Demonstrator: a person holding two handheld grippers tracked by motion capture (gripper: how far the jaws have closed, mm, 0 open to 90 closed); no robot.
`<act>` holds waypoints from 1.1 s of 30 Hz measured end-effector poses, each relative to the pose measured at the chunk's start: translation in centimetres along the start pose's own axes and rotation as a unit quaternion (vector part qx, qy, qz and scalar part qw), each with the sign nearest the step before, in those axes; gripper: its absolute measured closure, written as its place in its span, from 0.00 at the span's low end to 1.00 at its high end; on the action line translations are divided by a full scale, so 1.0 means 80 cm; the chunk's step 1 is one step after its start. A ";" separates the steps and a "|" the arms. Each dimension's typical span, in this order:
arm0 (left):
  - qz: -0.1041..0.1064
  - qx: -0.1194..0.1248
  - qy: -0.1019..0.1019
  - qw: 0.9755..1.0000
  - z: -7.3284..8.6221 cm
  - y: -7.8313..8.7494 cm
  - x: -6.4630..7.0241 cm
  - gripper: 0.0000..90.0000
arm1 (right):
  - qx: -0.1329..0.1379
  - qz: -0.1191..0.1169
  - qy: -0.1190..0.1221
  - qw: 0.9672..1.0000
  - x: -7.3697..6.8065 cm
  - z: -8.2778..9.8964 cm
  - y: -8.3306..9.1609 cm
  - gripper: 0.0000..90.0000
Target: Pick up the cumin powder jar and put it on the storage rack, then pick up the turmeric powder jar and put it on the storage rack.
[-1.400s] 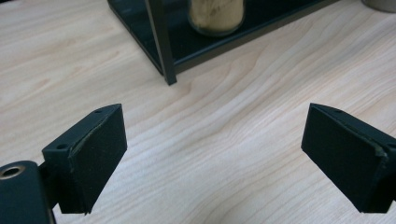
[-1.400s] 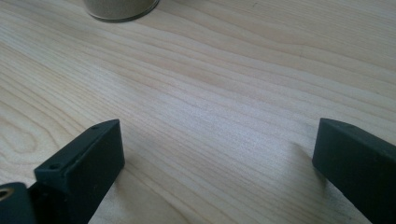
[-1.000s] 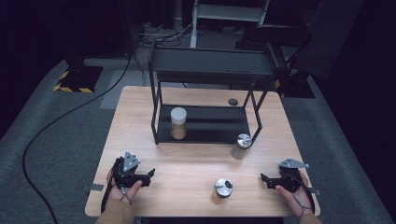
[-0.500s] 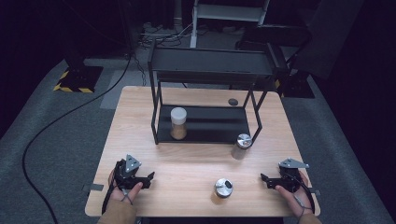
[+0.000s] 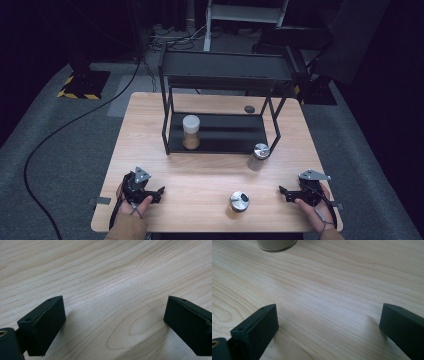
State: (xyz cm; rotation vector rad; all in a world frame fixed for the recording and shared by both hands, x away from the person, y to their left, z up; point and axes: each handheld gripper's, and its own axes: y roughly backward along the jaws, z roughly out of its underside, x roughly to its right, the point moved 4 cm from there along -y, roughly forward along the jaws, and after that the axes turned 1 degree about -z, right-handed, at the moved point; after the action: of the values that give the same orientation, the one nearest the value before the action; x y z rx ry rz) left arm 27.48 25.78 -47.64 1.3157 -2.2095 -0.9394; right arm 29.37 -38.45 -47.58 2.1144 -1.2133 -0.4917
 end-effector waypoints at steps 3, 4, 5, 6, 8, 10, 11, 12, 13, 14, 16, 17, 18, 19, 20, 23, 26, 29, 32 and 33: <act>0.002 -0.001 -0.001 1.000 -0.001 -0.001 0.000 0.01 | 0.000 0.000 0.000 1.000 0.000 0.000 0.000 0.03; 0.002 -0.002 -0.001 1.000 -0.001 -0.001 0.000 0.01 | 0.000 0.000 0.000 1.000 0.000 0.000 0.000 0.02; 0.002 -0.002 -0.001 1.000 -0.001 -0.001 0.000 0.01 | 0.000 0.000 0.000 1.000 0.000 0.000 0.000 0.03; 0.002 -0.002 -0.001 1.000 0.000 -0.001 0.000 0.01 | 0.000 0.000 0.000 1.000 0.000 0.000 0.000 0.03; 0.002 -0.002 -0.001 1.000 -0.001 0.000 0.000 0.01 | 0.000 0.000 0.000 1.000 0.000 0.000 0.000 0.03; 0.003 -0.001 -0.002 1.000 0.000 0.000 0.000 0.01 | 0.000 0.001 -0.001 1.000 0.000 0.000 0.000 0.03; 0.003 -0.001 -0.002 1.000 0.000 -0.001 0.000 0.01 | 0.001 0.002 -0.002 1.000 0.000 0.000 0.000 0.04; 0.003 -0.001 0.000 1.000 0.000 0.000 0.000 0.01 | 0.002 0.002 -0.002 1.000 0.000 0.001 0.000 0.04; 0.002 -0.002 0.000 1.000 0.000 -0.001 0.000 0.01 | 0.003 0.001 -0.001 1.000 0.000 0.001 0.001 0.05; 0.002 -0.003 0.000 1.000 -0.001 -0.001 0.000 0.01 | 0.004 0.001 -0.001 1.000 0.001 0.001 0.001 0.06; 0.001 -0.002 0.000 1.000 -0.001 -0.001 0.001 0.01 | 0.005 0.000 -0.004 1.000 0.001 0.002 0.002 0.06; 0.001 -0.002 -0.001 1.000 0.000 -0.001 0.000 0.01 | 0.006 -0.001 -0.007 1.000 0.002 0.002 0.003 0.07; 0.001 -0.002 0.000 1.000 0.000 -0.001 0.001 0.01 | 0.006 -0.001 -0.007 1.000 0.002 0.002 0.003 0.07; 0.001 -0.002 0.000 1.000 0.000 0.000 0.001 0.01 | 0.008 0.000 -0.006 1.000 0.001 0.002 0.004 0.07; 0.001 -0.002 -0.001 1.000 0.000 0.000 0.000 0.01 | 0.009 0.001 -0.005 1.000 0.000 0.001 0.005 0.07; 0.001 -0.002 0.000 1.000 0.000 -0.001 0.001 0.01 | 0.018 0.001 -0.005 1.000 -0.001 -0.002 0.011 0.07; 0.001 -0.002 0.000 1.000 0.000 -0.001 0.001 0.01 | 0.028 0.000 -0.004 1.000 -0.004 -0.005 0.017 0.07; 0.001 -0.002 0.000 1.000 0.000 -0.001 0.001 0.01 | 0.038 -0.003 -0.002 0.999 -0.006 -0.010 0.024 0.07; 0.001 -0.002 0.000 1.000 0.000 -0.001 0.001 0.01 | 0.048 -0.004 0.000 0.999 -0.009 -0.015 0.031 0.07; 0.001 -0.002 0.000 1.000 0.000 -0.001 0.001 0.01 | 0.052 -0.005 0.001 0.999 -0.011 -0.016 0.033 0.07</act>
State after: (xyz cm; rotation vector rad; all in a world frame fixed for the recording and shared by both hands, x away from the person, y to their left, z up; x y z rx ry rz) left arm 27.51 25.71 -47.65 1.3117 -2.2077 -0.9419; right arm 28.07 -38.23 -44.80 2.2080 -1.2532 -0.4396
